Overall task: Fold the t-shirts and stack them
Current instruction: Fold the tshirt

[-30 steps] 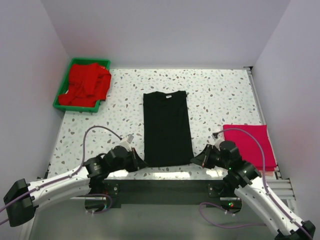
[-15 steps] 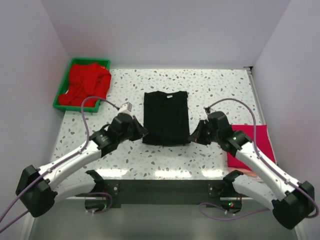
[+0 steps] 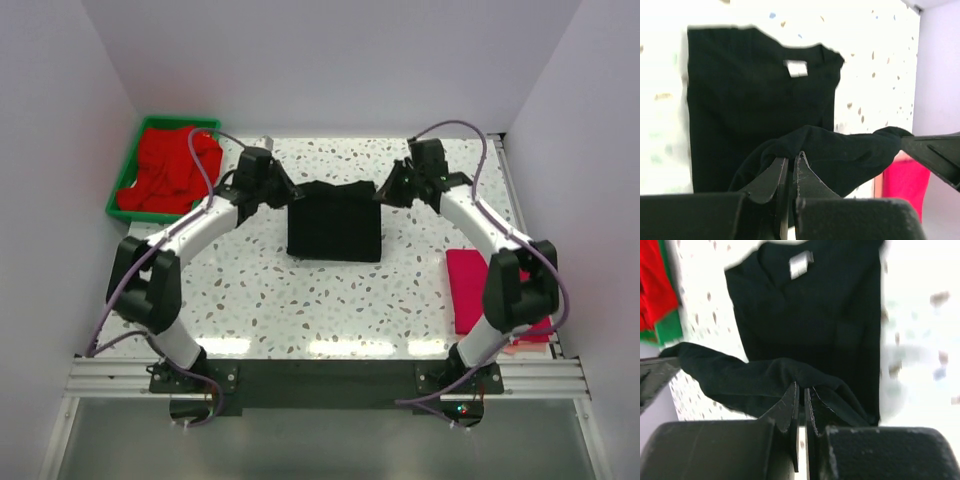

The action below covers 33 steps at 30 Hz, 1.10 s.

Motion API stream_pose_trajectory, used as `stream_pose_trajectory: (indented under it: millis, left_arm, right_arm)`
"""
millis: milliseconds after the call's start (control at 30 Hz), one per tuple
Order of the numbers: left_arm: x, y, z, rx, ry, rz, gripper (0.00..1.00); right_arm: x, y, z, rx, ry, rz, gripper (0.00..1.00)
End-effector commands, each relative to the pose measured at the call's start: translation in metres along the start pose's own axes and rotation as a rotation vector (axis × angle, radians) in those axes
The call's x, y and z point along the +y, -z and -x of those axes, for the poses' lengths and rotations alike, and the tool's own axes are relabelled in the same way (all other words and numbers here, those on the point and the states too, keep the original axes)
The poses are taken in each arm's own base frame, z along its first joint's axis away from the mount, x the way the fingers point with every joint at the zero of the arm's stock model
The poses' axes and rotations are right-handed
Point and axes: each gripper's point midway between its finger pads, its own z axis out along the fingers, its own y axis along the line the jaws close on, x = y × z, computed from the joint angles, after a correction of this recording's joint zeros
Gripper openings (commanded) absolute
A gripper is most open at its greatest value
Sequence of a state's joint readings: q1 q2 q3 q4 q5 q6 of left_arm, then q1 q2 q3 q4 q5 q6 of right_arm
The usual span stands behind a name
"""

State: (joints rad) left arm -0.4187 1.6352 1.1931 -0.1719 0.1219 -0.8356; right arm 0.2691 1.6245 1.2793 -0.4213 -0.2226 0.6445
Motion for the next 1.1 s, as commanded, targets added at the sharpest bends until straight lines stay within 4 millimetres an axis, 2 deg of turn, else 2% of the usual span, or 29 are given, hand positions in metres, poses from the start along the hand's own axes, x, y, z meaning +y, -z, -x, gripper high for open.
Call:
stream_pose_trajectory:
  millis: [0,33,67,100,133,167,200,233,267,300,333,367,400,433,467,500,600,633,700,767,800,833,867,933,967,1033,1067]
  left_arm:
    - [-0.012,-0.029,0.047,-0.037,-0.010,-0.096,0.00]
    - [-0.008,-0.048,0.055,-0.032,-0.003,-0.095,0.00]
    - [-0.006,-0.057,0.062,-0.040,0.001,-0.105,0.00]
    - [-0.001,-0.066,0.070,-0.036,0.008,-0.118,0.00]
    - [0.007,-0.088,0.075,-0.026,0.019,-0.111,0.00]
    - [0.011,-0.098,0.080,-0.024,0.026,-0.112,0.00]
    - [0.016,-0.107,0.084,-0.013,0.033,-0.130,0.00]
    - [0.026,-0.128,0.084,-0.002,0.041,-0.133,0.04]
    - [0.026,-0.136,0.092,-0.024,0.040,-0.162,0.12]
    - [0.034,-0.141,0.097,-0.017,0.062,-0.178,0.24]
    - [0.044,-0.152,0.095,-0.004,0.077,-0.180,0.37]
    - [0.044,-0.154,0.100,-0.020,0.078,-0.202,0.40]
    - [0.049,-0.152,0.106,-0.031,0.096,-0.209,0.43]
    - [0.053,-0.147,0.104,-0.037,0.102,-0.210,0.51]
    - [0.049,-0.143,0.112,-0.075,0.091,-0.235,0.56]
    - [0.051,-0.133,0.116,-0.094,0.098,-0.232,0.61]
    - [0.043,-0.110,0.128,-0.153,0.083,-0.251,0.64]
    - [0.042,-0.105,0.130,-0.166,0.078,-0.244,0.64]
    - [0.038,-0.091,0.130,-0.183,0.077,-0.239,0.63]
    - [0.039,-0.085,0.123,-0.172,0.084,-0.213,0.61]
    - [0.034,-0.072,0.108,-0.159,0.069,-0.180,0.53]
    - [0.034,-0.072,0.107,-0.159,0.068,-0.180,0.53]
    - [0.023,-0.068,0.101,-0.161,0.045,-0.186,0.50]
    - [0.023,-0.068,0.085,-0.131,0.030,-0.161,0.41]
    - [0.017,-0.071,0.073,-0.119,0.005,-0.150,0.33]
    - [0.019,-0.077,0.051,-0.086,-0.012,-0.099,0.25]
    - [0.026,-0.079,0.037,-0.064,-0.010,-0.074,0.18]
  right_arm:
    - [0.022,-0.027,0.047,-0.033,0.030,0.101,0.00]
    - [0.017,-0.038,0.055,-0.032,0.019,0.098,0.00]
    - [0.030,-0.041,0.073,-0.048,0.026,0.137,0.00]
    - [0.017,-0.069,0.068,-0.003,0.002,0.117,0.00]
    - [0.014,-0.080,0.074,-0.001,-0.005,0.118,0.00]
    - [0.024,-0.083,0.094,-0.031,0.005,0.144,0.00]
    - [0.007,-0.113,0.085,0.021,-0.014,0.121,0.00]
    - [0.005,-0.121,0.089,0.024,-0.016,0.127,0.04]
    - [0.009,-0.127,0.103,0.004,-0.011,0.149,0.09]
    - [0.008,-0.134,0.105,0.009,-0.017,0.161,0.27]
    - [-0.004,-0.148,0.103,0.024,-0.031,0.151,0.36]
    - [0.001,-0.148,0.114,0.000,-0.017,0.168,0.46]
    - [0.000,-0.149,0.118,-0.012,-0.003,0.167,0.54]
    - [-0.006,-0.149,0.124,-0.028,0.000,0.149,0.66]
    - [-0.003,-0.146,0.133,-0.050,0.007,0.151,0.70]
    - [-0.006,-0.143,0.137,-0.056,0.007,0.141,0.72]
    - [-0.002,-0.129,0.138,-0.088,0.026,0.124,0.72]
    - [-0.005,-0.120,0.134,-0.103,0.041,0.099,0.72]
    - [-0.004,-0.118,0.118,-0.096,0.077,0.060,0.72]
    - [-0.015,-0.117,0.100,-0.080,0.097,-0.016,0.71]
    - [-0.025,-0.122,0.068,-0.043,0.104,-0.043,0.69]
    - [-0.025,-0.122,0.068,-0.042,0.104,-0.043,0.69]
    - [-0.018,-0.117,0.067,-0.058,0.102,-0.020,0.68]
    - [-0.012,-0.122,0.053,-0.039,0.127,-0.017,0.64]
    - [-0.007,-0.124,0.044,-0.030,0.161,-0.030,0.61]
    - [-0.004,-0.127,0.033,-0.014,0.186,-0.044,0.60]
    - [-0.002,-0.129,0.026,-0.005,0.198,-0.052,0.60]
